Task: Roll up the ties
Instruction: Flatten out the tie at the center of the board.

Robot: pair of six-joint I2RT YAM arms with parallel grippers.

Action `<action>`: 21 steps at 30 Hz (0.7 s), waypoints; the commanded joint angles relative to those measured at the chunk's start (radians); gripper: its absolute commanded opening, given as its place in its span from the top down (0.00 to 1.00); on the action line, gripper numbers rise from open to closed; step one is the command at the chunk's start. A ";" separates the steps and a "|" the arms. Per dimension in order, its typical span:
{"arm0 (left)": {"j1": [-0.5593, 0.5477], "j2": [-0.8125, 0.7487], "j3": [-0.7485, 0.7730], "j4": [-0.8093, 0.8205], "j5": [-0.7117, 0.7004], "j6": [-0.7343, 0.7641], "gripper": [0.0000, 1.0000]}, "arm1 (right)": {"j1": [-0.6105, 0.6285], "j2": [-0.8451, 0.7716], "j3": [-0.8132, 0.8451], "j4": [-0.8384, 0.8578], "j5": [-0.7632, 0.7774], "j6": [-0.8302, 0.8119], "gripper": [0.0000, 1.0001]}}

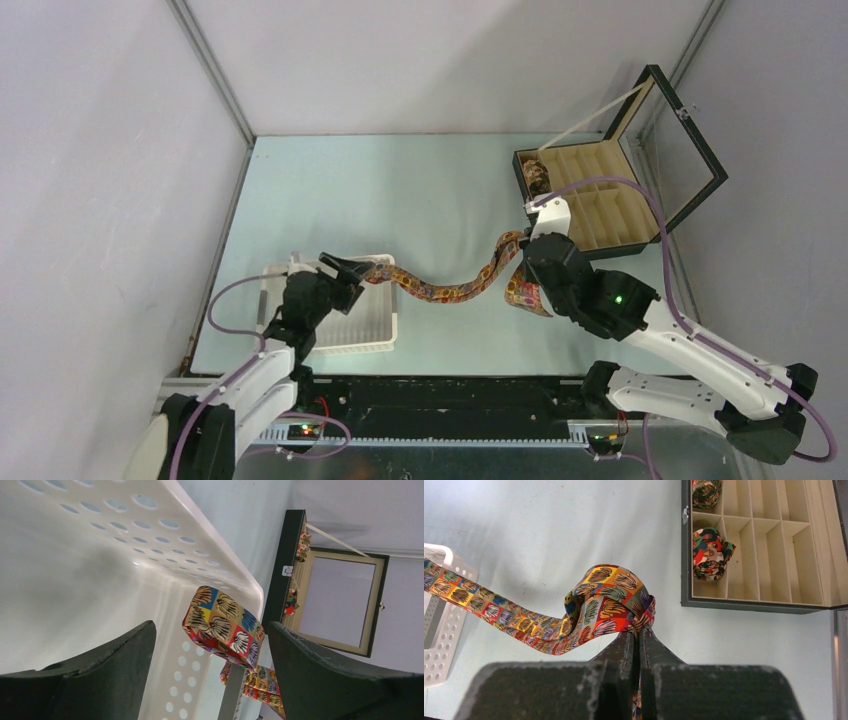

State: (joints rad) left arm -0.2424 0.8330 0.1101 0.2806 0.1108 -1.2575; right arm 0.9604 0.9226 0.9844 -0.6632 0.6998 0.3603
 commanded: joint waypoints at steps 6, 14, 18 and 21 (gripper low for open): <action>-0.054 0.083 -0.004 0.157 -0.030 -0.056 0.16 | 0.005 -0.007 0.002 0.034 0.005 0.015 1.00; -0.084 0.132 0.003 0.189 -0.054 -0.072 0.32 | 0.005 -0.006 0.002 0.028 0.006 0.014 1.00; -0.088 0.122 0.007 0.178 -0.068 -0.074 0.43 | 0.006 -0.003 0.002 0.027 0.008 0.011 1.00; -0.089 0.110 0.012 0.157 -0.076 -0.067 0.49 | 0.005 0.000 0.002 0.028 0.006 0.012 1.00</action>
State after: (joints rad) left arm -0.3241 0.9611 0.1101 0.4282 0.0685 -1.3212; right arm 0.9607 0.9226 0.9844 -0.6636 0.6994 0.3599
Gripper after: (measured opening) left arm 0.546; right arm 0.021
